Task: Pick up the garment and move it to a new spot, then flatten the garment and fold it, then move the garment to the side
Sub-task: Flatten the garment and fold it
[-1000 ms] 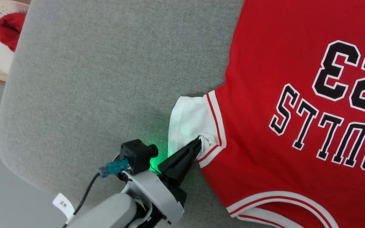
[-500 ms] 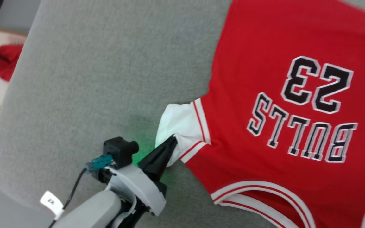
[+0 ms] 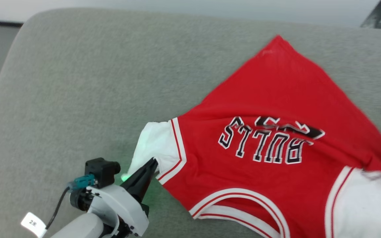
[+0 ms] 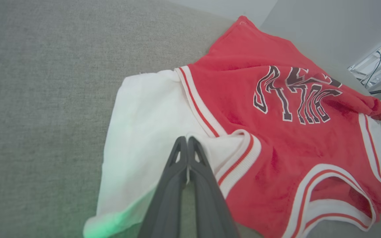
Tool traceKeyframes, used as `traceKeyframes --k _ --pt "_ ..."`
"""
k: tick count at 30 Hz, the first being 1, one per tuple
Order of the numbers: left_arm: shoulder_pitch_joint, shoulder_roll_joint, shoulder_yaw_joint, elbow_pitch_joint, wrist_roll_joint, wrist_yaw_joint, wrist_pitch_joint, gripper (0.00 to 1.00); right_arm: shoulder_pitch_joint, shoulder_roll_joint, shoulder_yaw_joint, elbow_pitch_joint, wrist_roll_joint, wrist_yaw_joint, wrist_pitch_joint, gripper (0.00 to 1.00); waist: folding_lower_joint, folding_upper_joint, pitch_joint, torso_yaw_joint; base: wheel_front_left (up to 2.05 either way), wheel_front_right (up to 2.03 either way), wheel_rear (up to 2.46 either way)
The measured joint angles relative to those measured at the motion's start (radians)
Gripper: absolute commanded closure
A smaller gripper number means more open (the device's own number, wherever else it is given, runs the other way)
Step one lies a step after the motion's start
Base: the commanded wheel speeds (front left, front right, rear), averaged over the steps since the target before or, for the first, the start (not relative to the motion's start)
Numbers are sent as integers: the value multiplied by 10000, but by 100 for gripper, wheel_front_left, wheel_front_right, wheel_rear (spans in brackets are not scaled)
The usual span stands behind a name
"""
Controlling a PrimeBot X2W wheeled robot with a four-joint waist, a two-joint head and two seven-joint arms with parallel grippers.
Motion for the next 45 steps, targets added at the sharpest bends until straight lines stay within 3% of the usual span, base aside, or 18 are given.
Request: traceKeyframes --k 8,18,19,20,21,22,30,34,39,45 --pt "305 332 123 -238 -157 174 6 100 2828 -332 -343 -1801 2 0 -159 100 0 0 -549 -881 0 0 0" --pt "487 504 105 -479 -174 347 94 100 4904 573 -1285 -3173 -769 0 382 100 0 0 -844 -1473 0 0 0" --pt "490 512 96 -493 -173 372 104 100 4940 673 -1453 -3227 -995 0 343 93 0 0 -851 -1497 0 0 0" --pt "492 516 86 -504 -173 374 132 100 4943 771 -1638 -3262 -1177 0 293 64 0 0 -861 -1511 0 0 0" --pt "494 514 73 -527 -171 376 132 100 4939 857 -1866 -3304 -1356 0 224 17 0 0 -868 -1522 0 0 0" --pt "495 514 59 -537 -169 382 142 100 4935 934 -2092 -3350 -1526 0 211 0 0 0 -878 -1524 0 0 0" --pt "466 479 -94 -662 -59 437 236 100 4388 794 -3875 -4196 -2025 0 631 0 0 0 -939 -1355 0 0 0" --pt "336 349 -201 -790 69 470 278 100 3004 863 -4395 -4439 -2485 0 485 0 0 0 -863 -1166 0 0 0" --pt "11 113 -326 -920 276 476 366 100 816 1501 -3818 -3532 -2920 0 203 0 0 0 -565 -846 0 0 0" --pt "-551 -173 -407 -1022 564 462 399 100 -1362 1597 -2437 -1732 -3499 0 385 0 0 0 75 -375 0 0 0"
